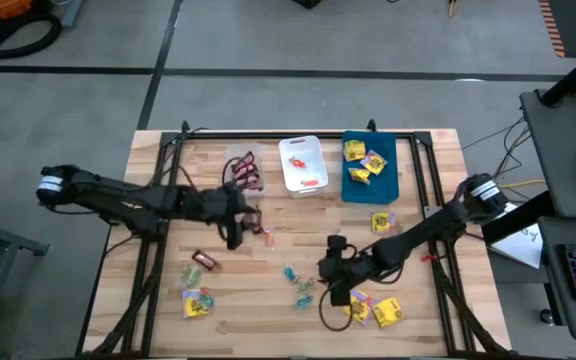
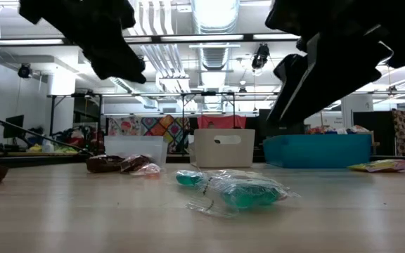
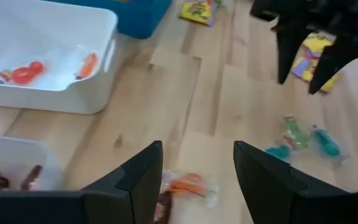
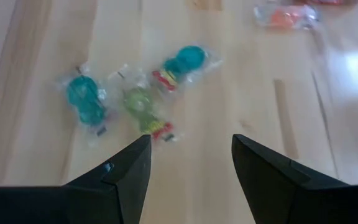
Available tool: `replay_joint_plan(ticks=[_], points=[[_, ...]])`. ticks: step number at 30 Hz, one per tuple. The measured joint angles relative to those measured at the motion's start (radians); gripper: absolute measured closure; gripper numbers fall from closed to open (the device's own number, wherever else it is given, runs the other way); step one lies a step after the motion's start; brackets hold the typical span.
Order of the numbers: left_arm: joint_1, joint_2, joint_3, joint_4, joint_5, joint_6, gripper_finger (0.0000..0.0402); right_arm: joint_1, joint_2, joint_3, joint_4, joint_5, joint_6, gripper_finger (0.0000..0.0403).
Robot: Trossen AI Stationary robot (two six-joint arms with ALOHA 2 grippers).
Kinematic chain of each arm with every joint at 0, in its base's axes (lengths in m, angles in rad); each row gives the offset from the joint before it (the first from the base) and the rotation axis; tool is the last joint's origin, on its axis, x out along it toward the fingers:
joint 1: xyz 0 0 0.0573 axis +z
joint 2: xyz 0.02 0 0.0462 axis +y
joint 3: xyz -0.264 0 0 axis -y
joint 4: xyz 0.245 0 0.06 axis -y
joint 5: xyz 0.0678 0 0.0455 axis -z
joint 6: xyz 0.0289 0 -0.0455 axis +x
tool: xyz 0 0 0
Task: Sort candy
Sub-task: Put the bottom center green jelly candy into the white bin
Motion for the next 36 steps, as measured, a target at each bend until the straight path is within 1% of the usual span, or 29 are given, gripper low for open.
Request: replay_joint_plan(ticks=[5,10,14,19,24,26,28,36], points=[[-0.141,0.0,0.0,0.016,-0.108,-0.057,0.0222,0.003,0.07,0.054,0.013,0.0,-0.038,0.0188],[-0.233,0.0,0.0,0.018,-0.19,-0.102,0.0222,0.003,0.134,0.096,0.014,-0.001,-0.069,0.0188],[-0.27,0.0,0.0,0.02,-0.21,-0.129,0.0222,0.003,0.184,0.125,0.014,-0.027,-0.077,0.0188],[-0.289,0.0,0.0,0.026,-0.217,-0.139,0.0222,0.003,0.244,0.153,0.008,-0.029,-0.088,0.0188],[-0.291,0.0,0.0,0.033,-0.219,-0.143,0.0222,0.003,0.26,0.161,0.008,-0.027,-0.087,0.0191],[-0.291,0.0,0.0,0.032,-0.219,-0.143,0.0222,0.002,0.26,0.158,0.01,-0.028,-0.082,0.0201],[-0.291,0.0,0.0,0.031,-0.22,-0.143,0.0222,0.001,0.258,0.156,0.01,-0.03,-0.076,0.022],[-0.291,0.0,0.0,0.032,-0.22,-0.151,0.0222,-0.001,0.256,0.161,0.005,-0.027,-0.098,0.0327]])
